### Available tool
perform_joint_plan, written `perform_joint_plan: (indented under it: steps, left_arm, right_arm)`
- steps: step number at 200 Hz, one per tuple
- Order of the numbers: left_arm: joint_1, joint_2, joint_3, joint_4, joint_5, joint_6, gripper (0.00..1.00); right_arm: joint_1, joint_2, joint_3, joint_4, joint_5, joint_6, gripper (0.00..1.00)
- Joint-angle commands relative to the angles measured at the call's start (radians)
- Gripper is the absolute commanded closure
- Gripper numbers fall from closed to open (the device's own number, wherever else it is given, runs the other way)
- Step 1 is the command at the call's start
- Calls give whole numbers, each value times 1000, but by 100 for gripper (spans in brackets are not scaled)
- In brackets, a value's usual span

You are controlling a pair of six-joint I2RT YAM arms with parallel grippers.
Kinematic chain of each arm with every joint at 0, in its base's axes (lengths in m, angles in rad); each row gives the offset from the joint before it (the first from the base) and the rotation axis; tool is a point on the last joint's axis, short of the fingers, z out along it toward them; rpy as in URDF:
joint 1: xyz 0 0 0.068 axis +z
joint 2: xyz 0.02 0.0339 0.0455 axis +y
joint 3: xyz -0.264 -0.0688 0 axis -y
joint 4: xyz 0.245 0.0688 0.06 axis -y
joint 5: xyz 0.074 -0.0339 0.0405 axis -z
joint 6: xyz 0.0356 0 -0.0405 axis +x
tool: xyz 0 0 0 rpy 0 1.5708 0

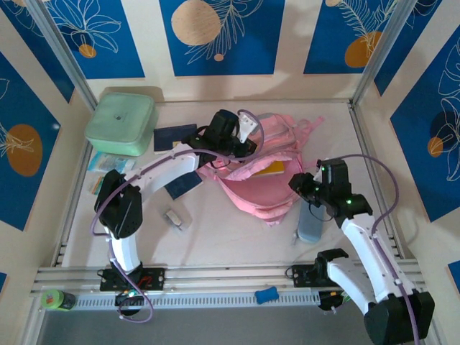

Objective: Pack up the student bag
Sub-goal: Close the student bag at the center of the table, then pick up the book from the middle-left of the table.

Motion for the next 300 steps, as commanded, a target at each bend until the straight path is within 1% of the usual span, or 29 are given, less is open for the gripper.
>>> perform_joint_plan:
  steps: [1, 5, 12, 28, 47, 58, 68, 74, 86, 108, 134, 152, 172, 205, 227, 260, 277, 300]
  left_arm:
    - [7, 37, -16, 84, 64, -93, 100]
    - [7, 40, -17, 78, 65, -99, 100]
    - [8, 40, -20, 70, 67, -107, 95]
    - [8, 15, -52, 70, 74, -132, 75]
    - [13, -58, -137, 140, 87, -225, 58]
    - [15, -113, -197, 178, 86, -276, 54]
    - [22, -167, -247, 179, 74, -321, 50]
    - [29, -208, -278, 176, 57, -343, 47]
    - [44, -296, -368, 180, 8, -381, 44]
    - [96, -450, -526, 150, -48, -439, 41]
    - [176, -645, -689, 94, -104, -492, 38]
    - [228, -748, -754, 26, -145, -498, 34]
    - [287, -807, -795, -58, -165, -504, 32]
    - [379, -865, -863, -126, -187, -514, 30]
    - [448, -874, -916, -115, -172, -525, 29]
    - [535, -841, -955, -62, -122, -541, 31]
    - [556, -805, -970, -6, -94, -545, 32]
    - [583, -723, -979, 56, -69, -566, 35]
  right_arm:
    - [5, 12, 113, -190, -74, -76, 63]
    - [9, 21, 134, -203, -83, -81, 63]
    - [18, 38, 172, -223, -95, -90, 63]
    - [57, 82, 248, -256, -104, -114, 61]
    - [133, 131, 319, -257, -115, -141, 58]
    - [185, 172, 353, -251, -96, -142, 56]
    - [228, 218, 384, -246, -80, -137, 56]
    - [251, 247, 400, -240, -70, -137, 56]
    - [299, 304, 425, -218, -44, -138, 55]
    - [363, 416, 468, -174, -35, -136, 55]
    - [463, 547, 518, -115, -11, -130, 55]
    - [524, 656, 566, -79, -4, -138, 55]
    - [578, 782, 637, -53, 17, -136, 55]
    - [649, 966, 774, -31, 75, -134, 55]
    - [658, 1060, 841, -11, 79, -117, 56]
    - [658, 1170, 924, -14, 97, -122, 56]
    - [657, 1219, 954, -4, 81, -135, 56]
    - [654, 1293, 1014, -23, 94, -140, 56]
